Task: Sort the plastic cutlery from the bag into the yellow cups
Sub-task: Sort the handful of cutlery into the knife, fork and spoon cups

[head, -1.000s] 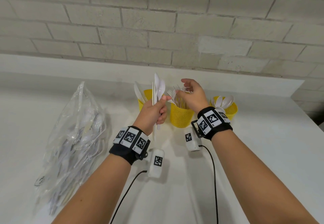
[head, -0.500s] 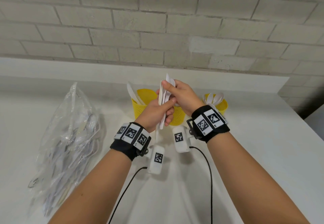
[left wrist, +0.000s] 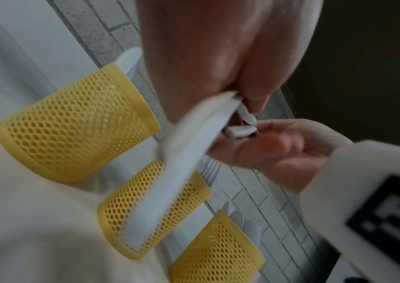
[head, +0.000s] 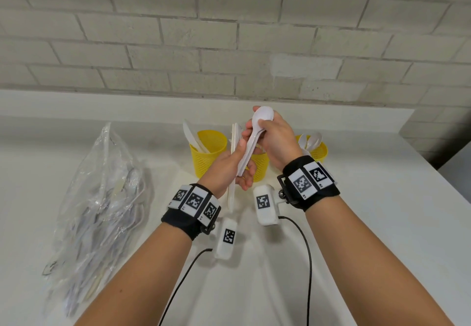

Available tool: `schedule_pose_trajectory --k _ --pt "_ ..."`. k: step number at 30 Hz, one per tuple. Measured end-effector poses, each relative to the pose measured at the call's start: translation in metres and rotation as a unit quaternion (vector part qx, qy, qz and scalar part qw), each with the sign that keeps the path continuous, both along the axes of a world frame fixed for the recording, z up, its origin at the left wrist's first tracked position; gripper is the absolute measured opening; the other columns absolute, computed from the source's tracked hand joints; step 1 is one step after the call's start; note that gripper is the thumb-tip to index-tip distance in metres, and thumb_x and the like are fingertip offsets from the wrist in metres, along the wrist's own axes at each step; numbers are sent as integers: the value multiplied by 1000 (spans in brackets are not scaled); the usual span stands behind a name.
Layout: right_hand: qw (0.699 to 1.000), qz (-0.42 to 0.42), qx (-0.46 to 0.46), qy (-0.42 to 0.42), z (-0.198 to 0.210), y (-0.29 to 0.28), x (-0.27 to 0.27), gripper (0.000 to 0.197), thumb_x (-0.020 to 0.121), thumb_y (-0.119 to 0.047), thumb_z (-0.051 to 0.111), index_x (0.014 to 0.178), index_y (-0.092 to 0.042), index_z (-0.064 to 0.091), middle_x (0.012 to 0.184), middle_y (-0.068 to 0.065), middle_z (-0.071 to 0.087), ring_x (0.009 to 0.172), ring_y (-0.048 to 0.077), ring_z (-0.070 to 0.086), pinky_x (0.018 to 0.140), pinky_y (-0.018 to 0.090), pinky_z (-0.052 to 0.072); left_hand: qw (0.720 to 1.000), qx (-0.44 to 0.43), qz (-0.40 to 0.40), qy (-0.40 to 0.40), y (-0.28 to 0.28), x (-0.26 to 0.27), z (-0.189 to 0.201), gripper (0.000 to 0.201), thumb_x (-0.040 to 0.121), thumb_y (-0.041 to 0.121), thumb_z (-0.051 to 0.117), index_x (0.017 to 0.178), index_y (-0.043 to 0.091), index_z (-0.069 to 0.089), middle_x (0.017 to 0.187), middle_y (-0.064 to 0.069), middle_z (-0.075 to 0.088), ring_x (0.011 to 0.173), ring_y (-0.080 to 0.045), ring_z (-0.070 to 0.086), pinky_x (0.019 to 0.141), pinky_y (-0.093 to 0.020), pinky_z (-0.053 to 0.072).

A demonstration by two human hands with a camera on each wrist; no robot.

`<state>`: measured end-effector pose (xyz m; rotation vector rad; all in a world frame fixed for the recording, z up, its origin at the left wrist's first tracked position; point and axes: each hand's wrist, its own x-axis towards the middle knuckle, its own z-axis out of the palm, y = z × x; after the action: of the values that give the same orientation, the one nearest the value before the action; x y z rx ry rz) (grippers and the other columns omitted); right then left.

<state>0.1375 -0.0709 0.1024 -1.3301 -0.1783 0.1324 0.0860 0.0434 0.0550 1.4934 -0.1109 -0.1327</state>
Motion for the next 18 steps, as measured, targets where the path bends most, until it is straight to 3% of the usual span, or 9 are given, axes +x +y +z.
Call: schedule_pose_trajectory --k 4,6,8,11,13,15,18 --pt "995 -74 39 -63 17 -23 10 32 94 5 27 115 -11 45 77 9 53 51 16 57 64 34 51 995 86 41 2 13 8 -6 50 99 48 25 116 15 58 80 -5 61 63 -18 62 56 -26 49" --pt "987 -106 -23 -120 27 -40 13 32 95 3 27 114 -15 46 80 7 53 53 14 57 65 29 53 993 97 70 -9 20 15 -2 43 100 44 27 108 16 60 74 -5 57 57 -16 59 52 -25 48" --pt "970 -138 -85 -183 34 -56 16 33 95 -2 27 112 -21 47 84 6 52 59 15 57 69 26 53 990 50 126 -33 27 23 8 36 102 36 31 93 15 59 63 -5 47 44 -13 49 45 -24 40" --pt "939 -175 -130 -266 38 -78 23 34 94 -7 27 107 -31 48 87 3 50 67 17 55 75 34 51 968 9 229 -108 40 39 34 29 99 30 46 79 14 58 49 3 34 40 -10 31 43 -21 27" --pt "925 -194 -164 -284 32 -90 28 35 95 -9 28 107 -36 47 87 -1 50 70 16 55 80 38 49 953 5 269 -136 48 51 52 33 93 37 55 69 15 56 41 11 33 39 -9 29 43 -20 27" --pt "919 -194 -201 -279 21 -95 30 39 94 -9 29 109 -40 46 92 -2 52 73 13 56 82 36 49 948 -16 277 -154 53 60 66 42 92 43 54 60 16 50 41 11 30 40 -10 28 42 -21 24" --pt "926 -186 -236 -227 -3 -99 35 39 95 -2 29 120 -26 47 111 3 50 78 11 58 76 23 48 943 -16 289 -165 53 72 65 48 96 39 51 54 16 43 46 7 35 43 -9 32 45 -19 28"
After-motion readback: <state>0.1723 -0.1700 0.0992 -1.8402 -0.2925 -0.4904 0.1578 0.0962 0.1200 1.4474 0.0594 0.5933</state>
